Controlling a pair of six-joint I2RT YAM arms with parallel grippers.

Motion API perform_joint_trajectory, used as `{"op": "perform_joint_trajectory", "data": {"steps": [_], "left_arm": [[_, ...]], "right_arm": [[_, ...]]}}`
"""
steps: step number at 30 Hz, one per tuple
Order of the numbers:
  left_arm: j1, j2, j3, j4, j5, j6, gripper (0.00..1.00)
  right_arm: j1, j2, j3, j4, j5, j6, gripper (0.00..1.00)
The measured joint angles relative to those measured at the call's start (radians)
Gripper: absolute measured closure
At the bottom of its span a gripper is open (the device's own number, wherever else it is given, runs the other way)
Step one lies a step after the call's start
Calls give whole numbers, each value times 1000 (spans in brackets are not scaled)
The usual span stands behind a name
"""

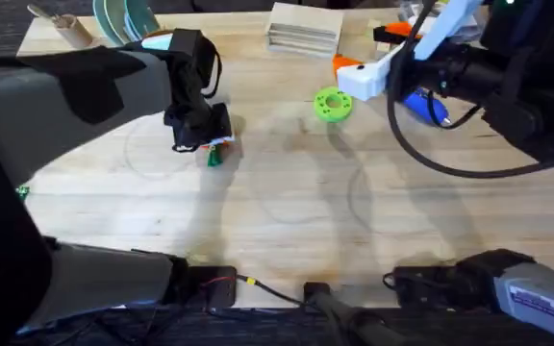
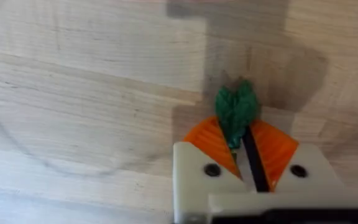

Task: Pick up the gripper from the table and insert it into the empty holder that is missing its gripper. Then pick up a screw, insert it into the mounting hole, and use the screwdriver to tighten it. Finally, clean up the table by picking up the vegetable and placing it into the bucket.

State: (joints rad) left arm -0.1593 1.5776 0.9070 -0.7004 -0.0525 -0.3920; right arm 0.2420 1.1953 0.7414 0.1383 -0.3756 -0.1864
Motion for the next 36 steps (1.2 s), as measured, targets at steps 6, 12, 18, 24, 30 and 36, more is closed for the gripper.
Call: {"op": "perform_joint_trajectory", "data": {"steps": [6, 12, 18, 24, 30, 36], "left_arm": [[0, 0, 14, -19, 3, 1, 986], [0, -9, 103, -56, 3, 3, 985], [0, -38, 301, -85, -25, 26, 987], [33, -49, 429, 9, -92, 46, 988], [153, -44, 433, 99, -126, 2, 989], [257, -2, 433, 184, -117, -121, 991]], "right_arm": [[0, 0, 0, 0, 0, 0, 10], [0, 0, 0, 0, 0, 0, 9], [0, 0, 0, 0, 0, 0, 10], [0, 0, 0, 0, 0, 0, 11], [0, 0, 0, 0, 0, 0, 10], [0, 0, 0, 0, 0, 0, 10]]}}
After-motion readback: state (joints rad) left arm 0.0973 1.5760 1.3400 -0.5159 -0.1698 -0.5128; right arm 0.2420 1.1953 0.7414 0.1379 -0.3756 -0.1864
